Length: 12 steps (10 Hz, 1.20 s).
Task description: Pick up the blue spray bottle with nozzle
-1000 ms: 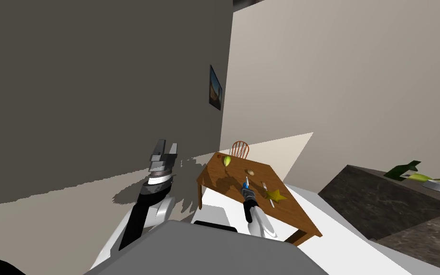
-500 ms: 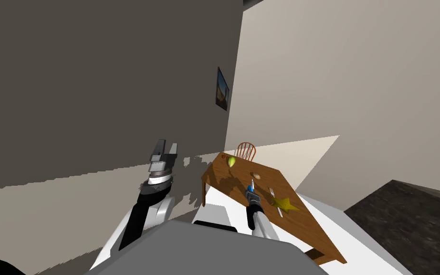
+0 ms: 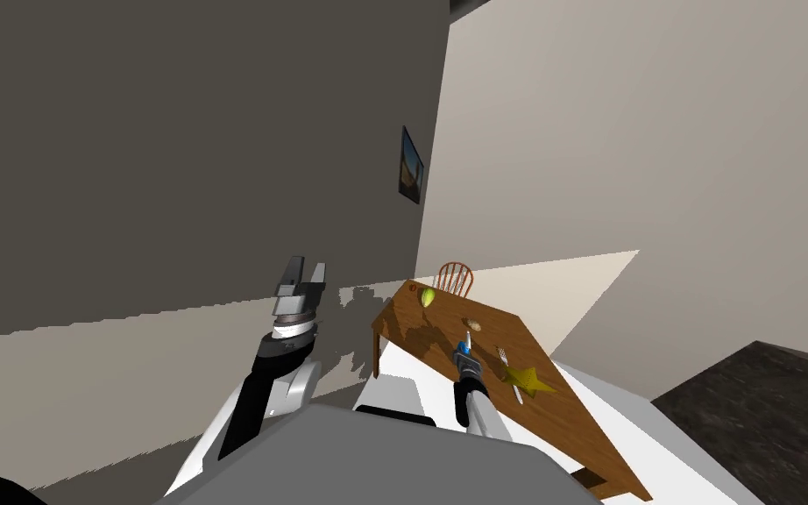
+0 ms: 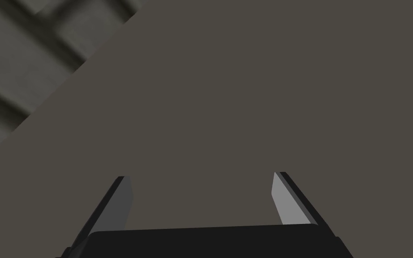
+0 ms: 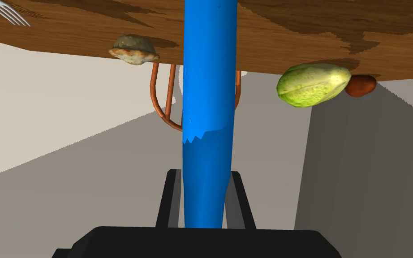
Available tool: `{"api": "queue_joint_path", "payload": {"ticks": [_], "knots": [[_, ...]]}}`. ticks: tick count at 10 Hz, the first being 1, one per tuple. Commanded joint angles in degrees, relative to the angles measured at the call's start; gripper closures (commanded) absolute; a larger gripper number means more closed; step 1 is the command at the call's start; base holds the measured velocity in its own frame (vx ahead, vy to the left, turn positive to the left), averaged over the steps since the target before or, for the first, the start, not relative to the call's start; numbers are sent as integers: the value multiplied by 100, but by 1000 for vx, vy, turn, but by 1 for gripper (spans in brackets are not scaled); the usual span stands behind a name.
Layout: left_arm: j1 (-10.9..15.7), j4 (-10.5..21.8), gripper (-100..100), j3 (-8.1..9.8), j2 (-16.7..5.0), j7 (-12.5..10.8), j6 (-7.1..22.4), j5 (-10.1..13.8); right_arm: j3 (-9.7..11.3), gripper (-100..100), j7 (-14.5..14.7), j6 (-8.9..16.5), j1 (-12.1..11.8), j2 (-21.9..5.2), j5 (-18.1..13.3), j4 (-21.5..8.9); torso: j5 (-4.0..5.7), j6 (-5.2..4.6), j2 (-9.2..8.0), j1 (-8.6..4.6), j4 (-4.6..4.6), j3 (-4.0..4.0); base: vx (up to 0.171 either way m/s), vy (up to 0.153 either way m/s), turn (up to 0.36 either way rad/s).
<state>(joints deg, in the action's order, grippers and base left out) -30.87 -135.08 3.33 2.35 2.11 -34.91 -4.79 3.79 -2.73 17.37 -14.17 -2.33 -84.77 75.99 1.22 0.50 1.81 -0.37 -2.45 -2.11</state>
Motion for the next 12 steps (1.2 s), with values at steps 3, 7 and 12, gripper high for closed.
{"api": "queue_joint_path", "payload": {"ticks": [3, 7, 12], "knots": [[1, 0, 0, 0, 0, 0, 0, 0, 34, 100, -628, 346, -290, -57, -633, 296, 2, 5, -15, -17, 4, 9, -23, -23, 257], [1, 0, 0, 0, 0, 0, 0, 0, 65, 100, -1312, 694, -583, -118, -1094, 592, 0, 11, -13, -8, 6, 9, -15, -10, 152], [0, 0, 0, 0, 0, 0, 0, 0, 61, 0, -1643, 696, -583, -121, -1255, 591, -4, 6, -4, 2, 4, 4, -4, -6, 7]]}}
